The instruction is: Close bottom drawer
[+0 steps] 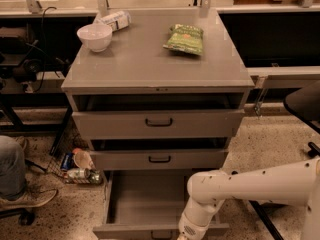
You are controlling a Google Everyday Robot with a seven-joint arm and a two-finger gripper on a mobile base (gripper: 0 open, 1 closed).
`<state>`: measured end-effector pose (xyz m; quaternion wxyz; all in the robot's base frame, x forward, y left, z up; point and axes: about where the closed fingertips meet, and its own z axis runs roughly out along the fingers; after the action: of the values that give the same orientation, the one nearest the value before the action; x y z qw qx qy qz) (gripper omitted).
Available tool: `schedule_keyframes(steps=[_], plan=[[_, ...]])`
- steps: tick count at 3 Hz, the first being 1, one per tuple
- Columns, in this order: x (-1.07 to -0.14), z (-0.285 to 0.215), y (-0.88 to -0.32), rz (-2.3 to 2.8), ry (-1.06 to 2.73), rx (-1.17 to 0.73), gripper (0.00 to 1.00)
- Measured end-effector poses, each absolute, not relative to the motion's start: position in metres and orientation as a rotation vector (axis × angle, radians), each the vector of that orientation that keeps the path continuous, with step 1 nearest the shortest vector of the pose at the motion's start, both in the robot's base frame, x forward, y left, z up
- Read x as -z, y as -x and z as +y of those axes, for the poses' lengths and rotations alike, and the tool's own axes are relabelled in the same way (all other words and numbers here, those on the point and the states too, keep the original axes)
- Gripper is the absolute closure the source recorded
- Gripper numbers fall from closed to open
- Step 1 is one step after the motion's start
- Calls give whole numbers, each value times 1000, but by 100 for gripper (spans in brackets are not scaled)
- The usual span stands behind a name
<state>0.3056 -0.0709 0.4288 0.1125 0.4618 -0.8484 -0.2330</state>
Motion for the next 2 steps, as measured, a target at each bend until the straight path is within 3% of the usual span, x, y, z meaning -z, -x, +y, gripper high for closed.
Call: schedule_keyframes(steps=[2], plan=[[-306,-79,-361,-2622,-1236,877,100]])
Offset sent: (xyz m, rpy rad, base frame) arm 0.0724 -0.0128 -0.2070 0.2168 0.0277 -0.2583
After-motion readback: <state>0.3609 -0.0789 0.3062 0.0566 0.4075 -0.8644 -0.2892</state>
